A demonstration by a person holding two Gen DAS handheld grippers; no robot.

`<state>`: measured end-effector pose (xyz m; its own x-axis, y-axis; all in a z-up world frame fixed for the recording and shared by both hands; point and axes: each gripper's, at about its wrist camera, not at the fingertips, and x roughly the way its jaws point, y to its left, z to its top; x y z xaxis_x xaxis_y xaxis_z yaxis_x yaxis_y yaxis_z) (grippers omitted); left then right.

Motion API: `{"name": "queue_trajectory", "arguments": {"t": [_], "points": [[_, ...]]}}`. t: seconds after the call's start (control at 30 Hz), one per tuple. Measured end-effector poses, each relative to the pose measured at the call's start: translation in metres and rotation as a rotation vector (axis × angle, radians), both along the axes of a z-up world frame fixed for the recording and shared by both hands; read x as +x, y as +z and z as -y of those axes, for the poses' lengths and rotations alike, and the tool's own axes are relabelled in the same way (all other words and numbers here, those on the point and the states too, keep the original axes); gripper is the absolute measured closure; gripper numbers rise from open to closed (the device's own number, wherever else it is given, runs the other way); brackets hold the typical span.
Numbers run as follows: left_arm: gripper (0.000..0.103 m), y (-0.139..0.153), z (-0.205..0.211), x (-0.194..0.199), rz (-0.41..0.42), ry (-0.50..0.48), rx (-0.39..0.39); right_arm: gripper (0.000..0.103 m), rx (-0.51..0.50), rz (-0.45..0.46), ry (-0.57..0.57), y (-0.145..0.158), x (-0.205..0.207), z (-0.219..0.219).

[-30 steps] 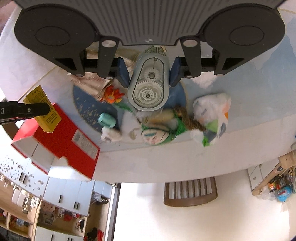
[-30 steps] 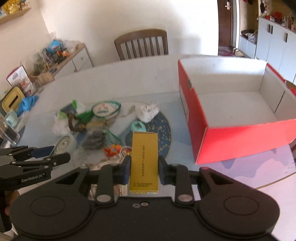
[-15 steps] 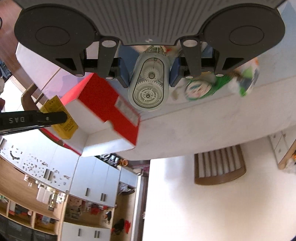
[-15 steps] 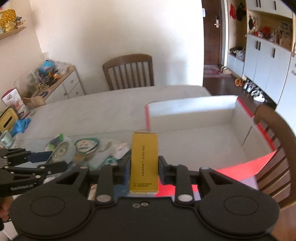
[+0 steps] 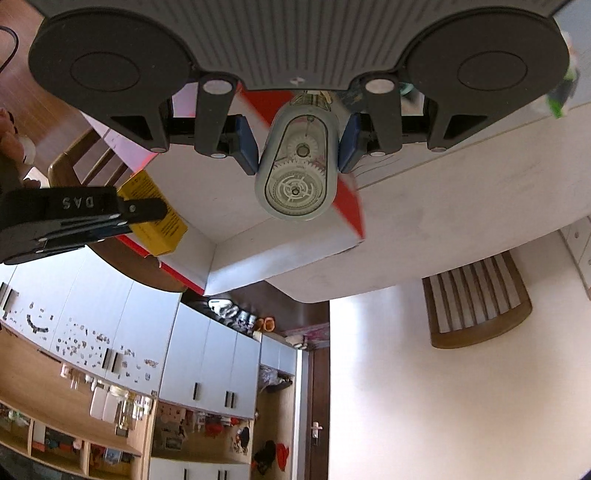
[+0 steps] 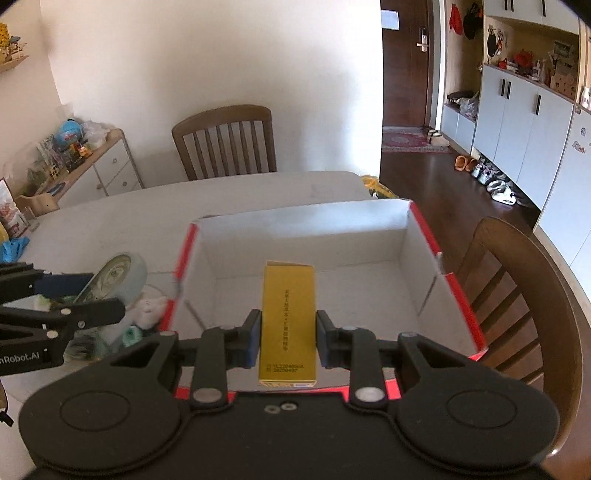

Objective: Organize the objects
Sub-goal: 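Carry the correction tape with left tool while right tool carries yellow box into red box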

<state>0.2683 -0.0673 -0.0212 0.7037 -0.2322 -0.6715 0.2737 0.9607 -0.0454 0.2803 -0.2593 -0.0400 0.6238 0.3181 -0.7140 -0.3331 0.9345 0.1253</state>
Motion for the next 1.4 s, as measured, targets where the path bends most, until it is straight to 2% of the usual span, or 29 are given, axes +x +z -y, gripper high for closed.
{"name": "queue_trajectory", "arguments": {"t": [0.27, 0.43, 0.6, 0.87, 1.2, 1.4], "points": [[0.057, -0.017, 0.060, 0.049, -0.039, -0.013, 0.054, 0.075, -0.042, -0.041, 0.039, -0.023, 0.030, 0.020], [0.057, -0.038, 0.084, 0.078, -0.116, -0.007, 0.063, 0.075, -0.087, -0.080, 0.077, -0.041, 0.048, 0.019], [0.057, -0.059, 0.095, 0.105, -0.181, -0.009, 0.053, 0.075, -0.121, -0.123, 0.130, -0.059, 0.066, 0.019], [0.057, -0.087, 0.112, 0.134, -0.288, -0.008, 0.110, 0.075, -0.172, -0.216, 0.156, -0.086, 0.088, 0.018], [0.057, -0.107, 0.123, 0.154, -0.414, -0.035, 0.161, 0.075, -0.209, -0.305, 0.186, -0.105, 0.093, 0.012], [0.057, -0.118, 0.123, 0.162, -0.477, -0.050, 0.181, 0.075, -0.225, -0.320, 0.181, -0.108, 0.092, 0.010]]}}
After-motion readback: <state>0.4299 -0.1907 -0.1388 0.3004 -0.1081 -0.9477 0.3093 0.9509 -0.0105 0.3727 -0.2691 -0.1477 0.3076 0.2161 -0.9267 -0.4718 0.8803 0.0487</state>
